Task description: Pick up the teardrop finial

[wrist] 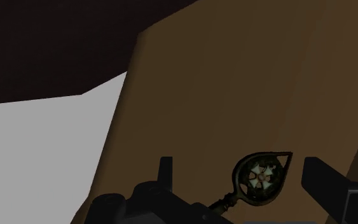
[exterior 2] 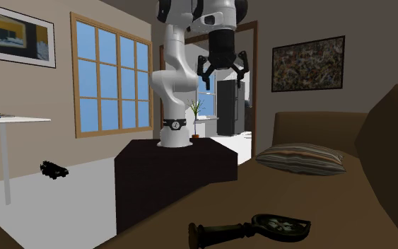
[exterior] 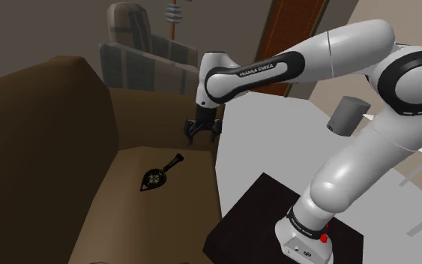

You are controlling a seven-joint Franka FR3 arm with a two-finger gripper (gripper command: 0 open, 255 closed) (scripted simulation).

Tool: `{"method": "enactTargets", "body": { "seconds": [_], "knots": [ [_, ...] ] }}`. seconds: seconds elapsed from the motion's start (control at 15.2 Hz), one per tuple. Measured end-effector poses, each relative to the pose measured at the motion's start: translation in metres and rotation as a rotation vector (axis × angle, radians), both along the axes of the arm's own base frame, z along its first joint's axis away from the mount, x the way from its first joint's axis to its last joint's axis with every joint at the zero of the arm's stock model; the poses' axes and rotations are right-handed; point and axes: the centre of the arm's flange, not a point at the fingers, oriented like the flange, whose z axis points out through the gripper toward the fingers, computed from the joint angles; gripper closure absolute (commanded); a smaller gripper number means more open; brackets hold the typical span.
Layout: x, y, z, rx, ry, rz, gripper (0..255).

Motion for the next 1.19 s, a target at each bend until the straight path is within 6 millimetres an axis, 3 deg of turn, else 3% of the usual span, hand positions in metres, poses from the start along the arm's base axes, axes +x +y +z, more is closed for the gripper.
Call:
{"method": "enactTargets", "body": {
  "seconds": [0.46,1.19],
  "knots": [
    [0.063,0.012,-0.069,-0.017,0.043,-0.184,0],
    [0.161,0.002,-0.185,-0.044,0.111,-0.472,0]
  ]
}}
